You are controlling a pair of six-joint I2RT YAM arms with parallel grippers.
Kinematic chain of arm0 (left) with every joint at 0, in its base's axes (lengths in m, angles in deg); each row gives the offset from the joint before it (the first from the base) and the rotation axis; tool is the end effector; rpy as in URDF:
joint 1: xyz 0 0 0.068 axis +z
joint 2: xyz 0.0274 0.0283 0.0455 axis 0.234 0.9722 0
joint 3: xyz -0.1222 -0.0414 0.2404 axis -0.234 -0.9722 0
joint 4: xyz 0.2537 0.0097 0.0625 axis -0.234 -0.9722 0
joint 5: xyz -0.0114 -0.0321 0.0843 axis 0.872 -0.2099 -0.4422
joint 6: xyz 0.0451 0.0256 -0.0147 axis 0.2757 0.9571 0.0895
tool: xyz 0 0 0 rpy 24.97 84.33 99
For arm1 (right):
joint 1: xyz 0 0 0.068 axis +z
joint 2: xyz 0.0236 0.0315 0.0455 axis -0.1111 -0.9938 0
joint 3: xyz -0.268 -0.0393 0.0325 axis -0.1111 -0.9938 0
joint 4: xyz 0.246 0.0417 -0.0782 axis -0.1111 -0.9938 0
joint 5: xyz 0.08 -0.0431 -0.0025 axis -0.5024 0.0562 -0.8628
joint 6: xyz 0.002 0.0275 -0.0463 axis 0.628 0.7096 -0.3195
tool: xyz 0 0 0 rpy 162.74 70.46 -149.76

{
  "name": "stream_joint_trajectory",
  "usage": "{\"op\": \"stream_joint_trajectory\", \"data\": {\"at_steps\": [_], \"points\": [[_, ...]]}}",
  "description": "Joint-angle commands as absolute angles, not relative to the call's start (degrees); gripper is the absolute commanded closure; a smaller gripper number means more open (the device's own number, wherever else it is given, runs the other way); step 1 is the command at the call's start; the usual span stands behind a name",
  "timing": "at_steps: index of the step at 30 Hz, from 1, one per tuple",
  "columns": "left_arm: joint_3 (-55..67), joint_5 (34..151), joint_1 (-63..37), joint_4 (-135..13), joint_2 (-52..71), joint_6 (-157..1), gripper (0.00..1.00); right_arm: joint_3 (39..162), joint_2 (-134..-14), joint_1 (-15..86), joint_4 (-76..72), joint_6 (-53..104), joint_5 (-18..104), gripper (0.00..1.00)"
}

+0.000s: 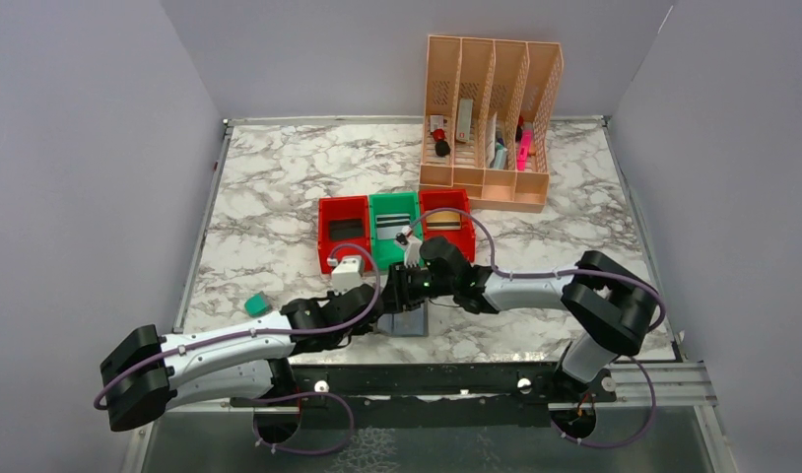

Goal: Take the credit cards out of the card holder

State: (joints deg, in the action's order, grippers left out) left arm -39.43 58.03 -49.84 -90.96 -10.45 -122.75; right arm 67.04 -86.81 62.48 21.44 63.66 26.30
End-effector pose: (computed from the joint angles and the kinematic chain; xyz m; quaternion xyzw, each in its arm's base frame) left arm 0.0912 -0.1469 0.1784 -0.0117 0.9340 -0.1370 0.3297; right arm 0.1721 0.2824 0.1711 -0.1872 0.8267 0.5011 0.1745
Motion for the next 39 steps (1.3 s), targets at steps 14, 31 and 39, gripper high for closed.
{"op": "stream_joint_trajectory", "data": {"at_steps": [14,31,39], "points": [[-42.19,56.19,-49.79,-95.36,-23.14,-127.19,0.78,74.71,-99.11,62.63,9.54,62.84,28.09,0.66],[-38.01,61.96,-49.77,-83.83,-15.10,-121.74,0.73,68.04,-96.96,62.63,10.40,66.75,32.76,0.73],[-41.52,64.62,-46.09,-79.06,-8.24,-125.31,0.82,65.69,-95.20,62.63,15.03,69.60,32.18,0.73]]}}
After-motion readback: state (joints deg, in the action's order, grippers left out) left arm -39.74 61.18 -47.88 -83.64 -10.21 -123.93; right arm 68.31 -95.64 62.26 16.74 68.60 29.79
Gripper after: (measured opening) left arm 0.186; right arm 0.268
